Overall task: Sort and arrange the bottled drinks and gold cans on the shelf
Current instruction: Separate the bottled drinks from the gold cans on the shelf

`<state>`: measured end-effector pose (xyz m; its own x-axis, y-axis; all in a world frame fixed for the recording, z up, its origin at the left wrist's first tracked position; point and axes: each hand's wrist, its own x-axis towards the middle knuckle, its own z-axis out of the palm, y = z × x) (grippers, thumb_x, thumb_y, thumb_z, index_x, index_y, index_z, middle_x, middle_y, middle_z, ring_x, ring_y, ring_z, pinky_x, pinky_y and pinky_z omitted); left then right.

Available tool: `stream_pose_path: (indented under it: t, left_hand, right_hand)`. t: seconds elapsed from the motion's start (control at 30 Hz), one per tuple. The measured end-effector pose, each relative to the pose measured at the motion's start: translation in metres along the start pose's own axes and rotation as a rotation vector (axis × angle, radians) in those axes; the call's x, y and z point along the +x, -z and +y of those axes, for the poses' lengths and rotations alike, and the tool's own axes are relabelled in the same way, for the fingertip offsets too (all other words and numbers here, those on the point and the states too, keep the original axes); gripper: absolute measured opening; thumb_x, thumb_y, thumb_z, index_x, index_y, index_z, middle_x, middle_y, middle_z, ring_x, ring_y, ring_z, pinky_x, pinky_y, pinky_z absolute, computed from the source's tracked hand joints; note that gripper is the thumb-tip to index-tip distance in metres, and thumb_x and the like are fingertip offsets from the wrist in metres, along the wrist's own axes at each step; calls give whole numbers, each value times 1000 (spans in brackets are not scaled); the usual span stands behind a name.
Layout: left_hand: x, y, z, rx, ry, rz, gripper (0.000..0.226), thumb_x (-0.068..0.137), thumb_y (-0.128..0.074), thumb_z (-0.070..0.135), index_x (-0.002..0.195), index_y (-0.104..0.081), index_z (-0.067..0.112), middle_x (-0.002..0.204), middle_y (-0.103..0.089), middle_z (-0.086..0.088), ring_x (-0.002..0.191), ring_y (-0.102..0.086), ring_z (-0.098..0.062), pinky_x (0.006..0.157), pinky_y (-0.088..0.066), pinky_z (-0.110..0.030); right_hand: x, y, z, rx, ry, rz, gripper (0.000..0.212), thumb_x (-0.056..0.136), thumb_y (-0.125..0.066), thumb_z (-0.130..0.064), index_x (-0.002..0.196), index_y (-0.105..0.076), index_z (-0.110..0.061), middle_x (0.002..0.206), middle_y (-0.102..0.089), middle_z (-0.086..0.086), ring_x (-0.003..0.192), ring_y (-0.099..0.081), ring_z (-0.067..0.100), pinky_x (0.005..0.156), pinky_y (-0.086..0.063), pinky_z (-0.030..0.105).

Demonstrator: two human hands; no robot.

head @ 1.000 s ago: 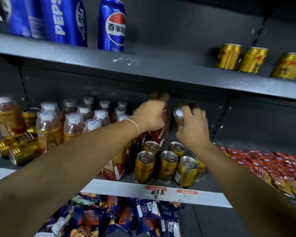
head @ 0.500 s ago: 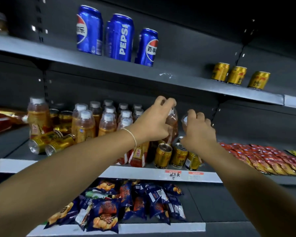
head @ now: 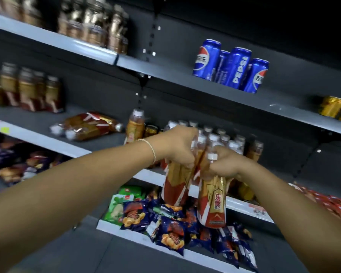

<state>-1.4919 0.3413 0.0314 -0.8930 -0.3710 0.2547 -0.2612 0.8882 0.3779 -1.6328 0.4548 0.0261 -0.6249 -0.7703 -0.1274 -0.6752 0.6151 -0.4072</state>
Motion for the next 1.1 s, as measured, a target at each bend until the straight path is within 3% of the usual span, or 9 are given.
stream_pose_path:
  t: [0.13,0.3,0.43,0.57,0.77,0.83,0.93,1.03,1.1]
  left_hand:
    - [-49,31,-62,79,155,91,59,68,-77,19,120,-48,16,83,-50,5,80,-57,-16,58,-55,-32]
    - [-113,64,-135,124,353,193,47,67,-73,20,108,-53,11,94,-62,-6,84,-61,-26,65,-57,-40]
    - [-156,84,-187,125,558,220,46,68,-72,21,111,-55,19,89,-54,3,83,-60,-20,58,-57,-33]
    - [-185,101,-237,181,680,274,41,73,-67,21,112,-52,22,86,-51,7,80,-54,-17,49,-43,-20]
    - [-202,127,-311,163,853,295,45,72,-66,21,116,-55,23,94,-58,3,85,-59,-21,57,-52,-29]
    - [-199,136,-338,175,889,291,49,71,-68,22,119,-55,23,101,-60,0,87,-58,-21,57,-50,-25]
    - [-189,152,-378,141,949,265,55,70,-72,22,121,-55,22,102,-59,-1,75,-58,-16,40,-44,-17]
    - [-178,170,-417,138,990,263,64,68,-79,28,127,-54,21,109,-57,0,82,-60,-20,45,-48,-22]
    - [-174,183,-439,95,1025,293,63,67,-82,28,124,-56,21,107,-58,-1,82,-63,-23,47,-54,-27]
  right_hand:
    - [23,-35,-73,-54,169,-36,83,63,-86,-22,134,-43,-27,104,-53,-6,86,-54,11,57,-45,23]
    - [45,-80,-165,43,394,-65,64,59,-86,-19,110,-52,-38,114,-57,-2,90,-61,17,66,-60,35]
    - [58,-115,-231,69,524,-167,73,61,-84,-19,123,-50,-37,118,-58,-1,92,-62,20,56,-57,32]
    - [71,-148,-287,114,633,-224,58,53,-81,-25,103,-54,-33,101,-66,-3,87,-66,19,67,-62,44]
    - [109,-189,-361,277,698,-353,52,53,-83,-22,95,-54,-29,99,-68,6,88,-70,29,68,-59,60]
    - [131,-200,-386,303,699,-386,50,57,-83,-20,96,-54,-29,101,-67,7,87,-70,29,68,-60,57]
    - [169,-210,-423,282,724,-409,42,67,-83,-19,95,-53,-29,96,-67,5,81,-71,25,58,-62,43]
    - [208,-214,-458,285,732,-431,40,72,-83,-17,98,-54,-26,93,-69,4,76,-71,22,55,-61,41]
    - [231,-214,-477,302,738,-439,41,71,-85,-19,98,-55,-25,90,-69,4,69,-70,18,43,-53,31]
